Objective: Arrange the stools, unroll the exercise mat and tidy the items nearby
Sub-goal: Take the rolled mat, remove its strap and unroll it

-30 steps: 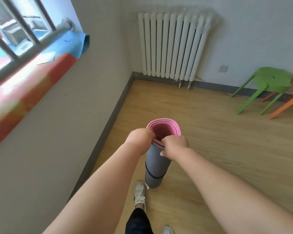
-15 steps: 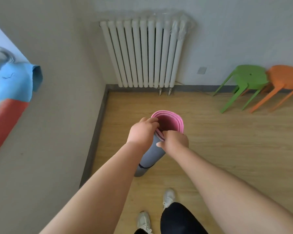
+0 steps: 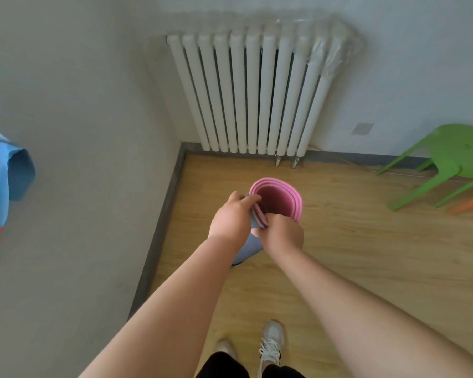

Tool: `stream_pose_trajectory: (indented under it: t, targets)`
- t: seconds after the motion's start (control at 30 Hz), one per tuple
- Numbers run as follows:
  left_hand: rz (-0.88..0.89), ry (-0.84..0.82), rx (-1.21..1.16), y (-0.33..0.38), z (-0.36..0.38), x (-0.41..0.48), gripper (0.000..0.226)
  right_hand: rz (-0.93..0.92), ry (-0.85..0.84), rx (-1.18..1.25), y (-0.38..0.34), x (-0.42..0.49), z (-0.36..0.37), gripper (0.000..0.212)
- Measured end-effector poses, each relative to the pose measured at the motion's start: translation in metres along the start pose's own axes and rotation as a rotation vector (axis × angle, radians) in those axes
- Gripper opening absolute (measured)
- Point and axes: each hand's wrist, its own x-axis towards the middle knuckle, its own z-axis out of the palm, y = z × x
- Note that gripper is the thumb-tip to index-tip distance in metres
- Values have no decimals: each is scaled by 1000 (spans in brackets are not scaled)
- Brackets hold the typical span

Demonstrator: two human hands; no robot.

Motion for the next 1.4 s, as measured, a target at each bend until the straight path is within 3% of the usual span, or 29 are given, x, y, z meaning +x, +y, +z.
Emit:
stream_pose_trajectory:
  t: [0.17,0.3,0.47,0.7,0.9,1.13,1.4]
  targets:
    - [-170,-34,-259,-18,9,69,58,72,51,207,-8,49,14,14]
    - [-275,-140,-256,-52,34,119,38,128,71,308,-10,95,25,20]
    - [-344,-206,-337,-84,90,163,41,226,63,456,13,150,53,21]
    - [-268,-377,-263,-75,207,208,52,331,50,612,120,224,99,26]
    - [-291,-313,-238,-35,320,228,47,367,97,530,229,275,127,44]
    - [-190,-508,-8,-19,452,240,59,488,34,473,358,324,184,38]
    - [-155,-530,140,-36,582,253,73,609,43,483,454,370,274,33]
